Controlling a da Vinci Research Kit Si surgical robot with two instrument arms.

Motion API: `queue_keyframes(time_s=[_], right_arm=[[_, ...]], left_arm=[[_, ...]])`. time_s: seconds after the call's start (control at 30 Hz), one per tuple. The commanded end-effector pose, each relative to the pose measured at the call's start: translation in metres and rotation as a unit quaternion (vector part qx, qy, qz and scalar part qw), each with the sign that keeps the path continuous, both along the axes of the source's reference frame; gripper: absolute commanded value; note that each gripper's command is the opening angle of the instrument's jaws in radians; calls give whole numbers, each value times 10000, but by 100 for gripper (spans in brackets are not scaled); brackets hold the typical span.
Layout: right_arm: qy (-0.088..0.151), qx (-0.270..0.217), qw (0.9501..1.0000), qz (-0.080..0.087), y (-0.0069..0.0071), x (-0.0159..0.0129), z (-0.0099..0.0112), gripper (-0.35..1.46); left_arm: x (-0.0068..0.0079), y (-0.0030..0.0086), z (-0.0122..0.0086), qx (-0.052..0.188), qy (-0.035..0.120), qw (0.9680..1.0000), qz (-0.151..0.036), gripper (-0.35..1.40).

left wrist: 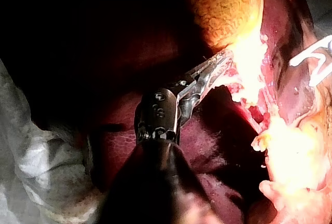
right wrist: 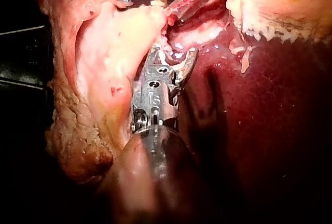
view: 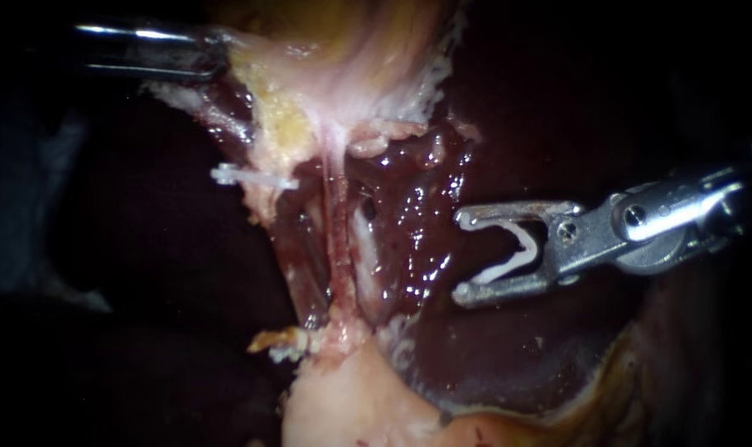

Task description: Clipping first clip right tube

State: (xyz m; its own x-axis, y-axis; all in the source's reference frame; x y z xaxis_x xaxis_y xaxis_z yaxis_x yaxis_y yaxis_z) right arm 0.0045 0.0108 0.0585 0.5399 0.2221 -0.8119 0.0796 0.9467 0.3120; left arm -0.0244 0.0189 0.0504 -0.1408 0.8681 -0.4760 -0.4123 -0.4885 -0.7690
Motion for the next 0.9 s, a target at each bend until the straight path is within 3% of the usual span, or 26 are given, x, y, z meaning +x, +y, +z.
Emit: queue_keyframes(time_s=[0.03,0.2,0.3,0.33,0.47,0.77,0.9], right_arm=[[34,4,10000,22,0,0,-1,50],[133,92,9997,158,-3,14,-3,50],[300,408,9983,288,-6,27,-2,50],[372,550,9974,262,-7,32,-1,50],[415,783,9955,343,-10,44,5,50],[445,1031,9928,416,-23,63,43,50],[578,1240,9896,448,-28,70,60,50]], left_arm=[[0,-1,0,-6,-7,10000,-8,-35],[-4,-2,1,-14,3,10000,-22,-35],[-4,-3,2,-16,6,10000,-24,-35],[-5,-3,2,-17,6,10000,-25,-35],[-5,-4,2,-19,9,10000,-28,-35],[-7,-5,3,-29,24,10000,-45,-35],[-7,-5,4,-31,25,10000,-47,-35]])
